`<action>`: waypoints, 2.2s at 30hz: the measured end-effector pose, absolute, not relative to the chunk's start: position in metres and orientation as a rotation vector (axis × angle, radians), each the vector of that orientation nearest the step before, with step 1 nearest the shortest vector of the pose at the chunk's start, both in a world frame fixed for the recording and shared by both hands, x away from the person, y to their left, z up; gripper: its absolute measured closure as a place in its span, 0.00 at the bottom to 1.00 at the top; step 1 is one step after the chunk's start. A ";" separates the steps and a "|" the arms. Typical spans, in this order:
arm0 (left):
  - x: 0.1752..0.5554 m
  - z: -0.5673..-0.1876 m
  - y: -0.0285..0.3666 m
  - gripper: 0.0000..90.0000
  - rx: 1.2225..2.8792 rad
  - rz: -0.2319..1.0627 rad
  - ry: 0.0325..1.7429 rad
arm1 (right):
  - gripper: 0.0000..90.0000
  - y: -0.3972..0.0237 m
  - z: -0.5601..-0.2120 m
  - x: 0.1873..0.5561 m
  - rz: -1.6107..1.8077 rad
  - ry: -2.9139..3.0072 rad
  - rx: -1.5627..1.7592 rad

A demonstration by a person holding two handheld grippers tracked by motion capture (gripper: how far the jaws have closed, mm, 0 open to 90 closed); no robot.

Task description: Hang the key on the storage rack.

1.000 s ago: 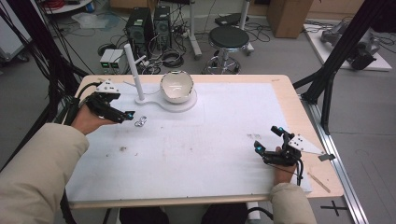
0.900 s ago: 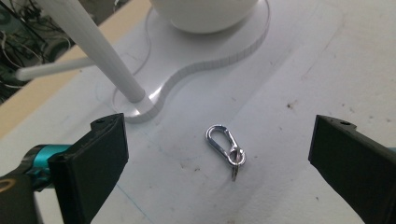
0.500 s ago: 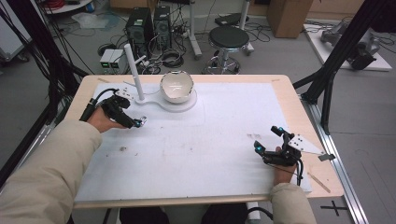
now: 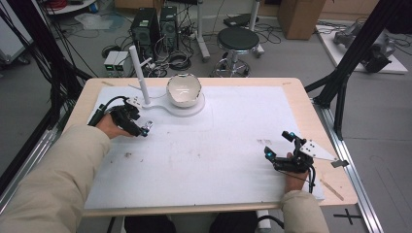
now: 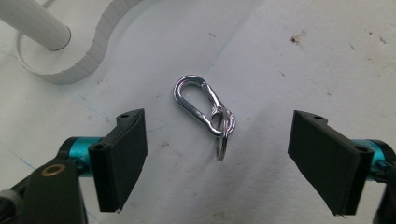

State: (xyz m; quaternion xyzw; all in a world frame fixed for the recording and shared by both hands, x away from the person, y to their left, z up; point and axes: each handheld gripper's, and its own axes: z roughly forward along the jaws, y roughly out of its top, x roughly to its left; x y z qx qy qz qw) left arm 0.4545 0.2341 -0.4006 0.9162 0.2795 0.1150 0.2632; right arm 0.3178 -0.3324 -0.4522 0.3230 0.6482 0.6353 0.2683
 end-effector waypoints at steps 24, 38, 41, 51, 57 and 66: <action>0.455 -0.405 0.234 0.80 2.505 0.256 0.702 | 0.01 -0.332 -0.452 0.318 1.715 1.746 0.869; 0.454 -0.406 0.235 0.96 2.519 0.280 0.694 | 0.01 -0.332 -0.452 0.318 1.715 1.745 0.869; 0.454 -0.405 0.235 0.97 2.522 0.298 0.702 | 0.01 -0.332 -0.452 0.318 1.715 1.747 0.866; 0.454 -0.402 0.237 0.98 2.501 0.283 0.735 | 0.01 -0.332 -0.452 0.318 1.712 1.748 0.867; 0.451 -0.391 0.243 0.98 2.431 0.305 0.763 | 0.01 -0.332 -0.452 0.318 1.711 1.749 0.864; 0.445 -0.369 0.262 0.98 2.289 0.280 0.780 | 0.01 -0.332 -0.452 0.318 1.708 1.749 0.864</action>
